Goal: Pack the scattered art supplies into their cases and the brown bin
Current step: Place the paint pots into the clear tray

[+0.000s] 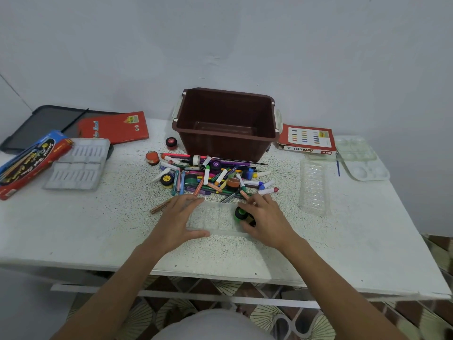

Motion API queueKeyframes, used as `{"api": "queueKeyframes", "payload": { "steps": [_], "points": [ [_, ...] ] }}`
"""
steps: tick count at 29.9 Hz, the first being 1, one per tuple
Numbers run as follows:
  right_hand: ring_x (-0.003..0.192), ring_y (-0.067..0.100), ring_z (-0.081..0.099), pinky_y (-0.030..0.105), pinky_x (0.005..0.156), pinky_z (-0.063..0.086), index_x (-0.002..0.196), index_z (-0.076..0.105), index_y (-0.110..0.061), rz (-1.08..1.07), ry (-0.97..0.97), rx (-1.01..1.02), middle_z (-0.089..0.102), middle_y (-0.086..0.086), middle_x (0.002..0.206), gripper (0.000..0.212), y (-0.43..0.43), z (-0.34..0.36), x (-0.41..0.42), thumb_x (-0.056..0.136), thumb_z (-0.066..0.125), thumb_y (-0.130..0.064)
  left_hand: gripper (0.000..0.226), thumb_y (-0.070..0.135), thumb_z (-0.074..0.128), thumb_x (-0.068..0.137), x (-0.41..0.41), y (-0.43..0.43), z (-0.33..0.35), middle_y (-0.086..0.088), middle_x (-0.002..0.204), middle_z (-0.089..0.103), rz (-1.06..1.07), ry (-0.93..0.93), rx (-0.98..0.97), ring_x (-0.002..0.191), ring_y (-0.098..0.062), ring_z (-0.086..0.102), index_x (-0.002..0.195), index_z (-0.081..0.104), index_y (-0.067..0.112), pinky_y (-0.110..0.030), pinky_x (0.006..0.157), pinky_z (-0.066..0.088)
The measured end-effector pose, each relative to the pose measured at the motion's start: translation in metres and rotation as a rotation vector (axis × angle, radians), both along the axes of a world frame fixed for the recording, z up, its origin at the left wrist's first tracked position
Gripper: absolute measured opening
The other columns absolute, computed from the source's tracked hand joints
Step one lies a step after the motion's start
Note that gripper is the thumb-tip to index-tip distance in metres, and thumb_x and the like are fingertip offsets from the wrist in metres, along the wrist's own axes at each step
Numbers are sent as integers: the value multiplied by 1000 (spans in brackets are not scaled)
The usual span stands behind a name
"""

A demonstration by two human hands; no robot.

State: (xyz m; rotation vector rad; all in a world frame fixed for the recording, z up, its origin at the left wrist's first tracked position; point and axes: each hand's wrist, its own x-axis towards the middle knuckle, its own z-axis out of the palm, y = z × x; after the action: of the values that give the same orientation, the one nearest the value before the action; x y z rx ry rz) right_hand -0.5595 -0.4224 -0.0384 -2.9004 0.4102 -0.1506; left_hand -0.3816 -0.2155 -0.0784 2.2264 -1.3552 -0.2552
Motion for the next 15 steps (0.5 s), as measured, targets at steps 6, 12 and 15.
{"api": "queueKeyframes", "payload": {
  "steps": [6, 12, 15],
  "points": [
    [98, 23, 53, 31, 81, 42, 127, 65, -13, -112, -109, 201, 60, 4, 106, 37, -12, 14, 7, 93, 61, -29, 103, 88, 46, 63, -1, 0, 1, 8, 138, 36, -3, 13, -7, 129, -5, 26, 145, 39, 26, -27, 108, 22],
    [103, 28, 54, 33, 81, 45, 128, 61, -10, -262, -105, 207, 58, 11, 110, 35, -40, 16, 32, 94, 56, -18, 103, 87, 48, 63, -2, 0, 3, 8, 139, 36, -5, 17, -12, 125, 3, 19, 146, 39, 27, -25, 107, 20],
    [107, 31, 53, 36, 86, 45, 133, 56, -12, -285, -80, 189, 57, 12, 117, 39, -48, 14, 48, 94, 55, -15, 105, 90, 44, 61, -2, 0, 4, 9, 139, 35, -1, 29, -13, 125, 2, 20, 146, 38, 27, -26, 107, 20]
  ]
}}
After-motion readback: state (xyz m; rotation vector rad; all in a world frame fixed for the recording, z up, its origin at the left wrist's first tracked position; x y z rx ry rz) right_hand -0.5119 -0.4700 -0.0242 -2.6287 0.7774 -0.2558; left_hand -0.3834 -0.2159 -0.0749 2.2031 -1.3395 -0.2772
